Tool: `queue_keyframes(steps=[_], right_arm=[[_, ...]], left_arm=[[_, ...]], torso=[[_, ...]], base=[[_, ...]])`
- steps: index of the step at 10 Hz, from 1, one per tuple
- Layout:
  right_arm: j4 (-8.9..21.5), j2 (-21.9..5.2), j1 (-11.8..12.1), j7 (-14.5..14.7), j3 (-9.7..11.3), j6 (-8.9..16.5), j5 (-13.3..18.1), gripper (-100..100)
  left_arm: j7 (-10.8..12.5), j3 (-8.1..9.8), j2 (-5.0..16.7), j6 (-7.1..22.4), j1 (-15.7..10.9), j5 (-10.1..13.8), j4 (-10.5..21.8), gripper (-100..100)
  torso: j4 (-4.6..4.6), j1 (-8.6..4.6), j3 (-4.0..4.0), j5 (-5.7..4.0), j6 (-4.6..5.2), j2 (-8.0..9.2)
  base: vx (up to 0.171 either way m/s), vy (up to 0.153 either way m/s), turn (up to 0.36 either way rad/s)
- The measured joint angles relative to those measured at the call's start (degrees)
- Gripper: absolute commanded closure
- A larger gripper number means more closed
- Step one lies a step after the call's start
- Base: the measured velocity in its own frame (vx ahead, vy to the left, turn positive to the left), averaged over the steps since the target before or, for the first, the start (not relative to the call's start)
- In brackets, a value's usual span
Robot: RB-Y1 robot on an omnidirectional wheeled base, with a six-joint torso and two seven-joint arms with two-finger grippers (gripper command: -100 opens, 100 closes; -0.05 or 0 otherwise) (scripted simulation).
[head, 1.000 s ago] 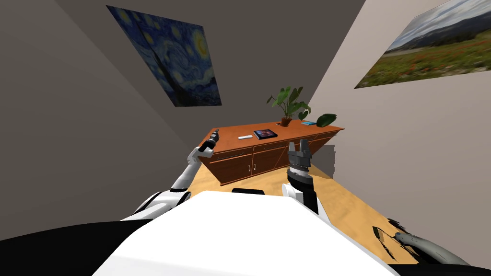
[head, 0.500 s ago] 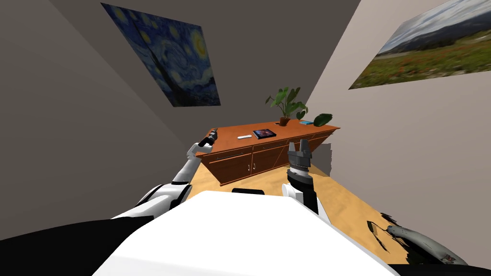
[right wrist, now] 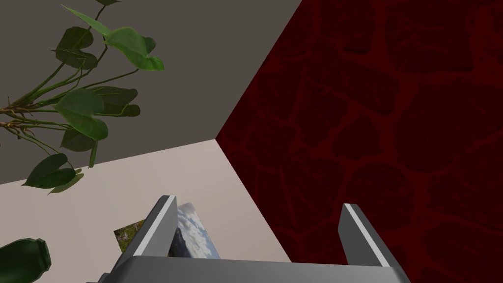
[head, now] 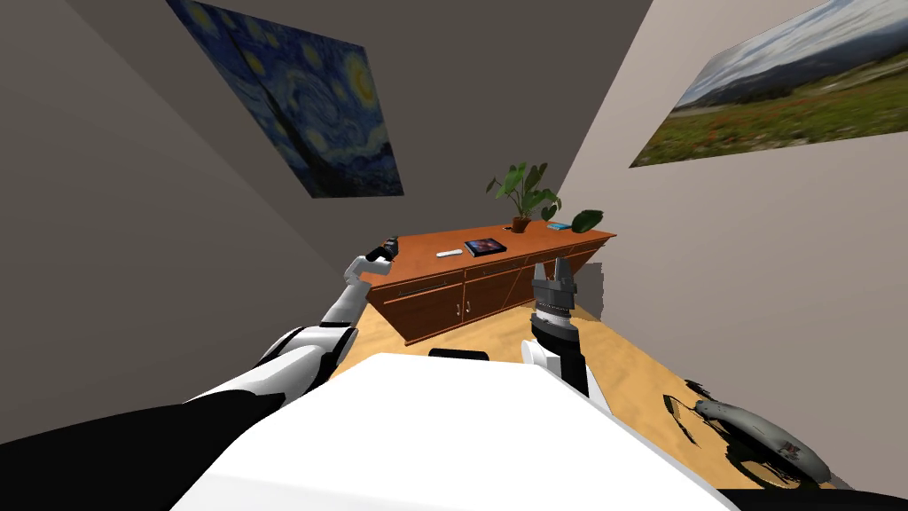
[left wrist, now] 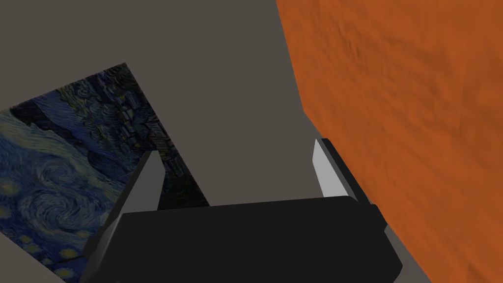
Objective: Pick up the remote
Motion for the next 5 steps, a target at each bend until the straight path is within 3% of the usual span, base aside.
queue_keyframes(steps=[1, 5], right_arm=[[0.0, 0.0, 0.0, 0.0, 0.0, 0.0, 0.0, 0], [0.0, 0.0, 0.0, 0.0, 0.0, 0.0, 0.0, 0]], left_arm=[[0.2, 0.12, 1.5, 1.4, -1.9, 0.9, 2.3, -100], [1.0, 0.81, 3.2, 8.0, -6.8, 1.3, 7.3, -100]], torso=[[0.00, -0.02, 0.00, -0.01, 0.02, 0.00], [-0.01, -0.04, -0.02, -0.01, 0.00, -0.03]], base=[[-0.008, -0.014, -0.056], [-0.003, -0.014, -0.045]])
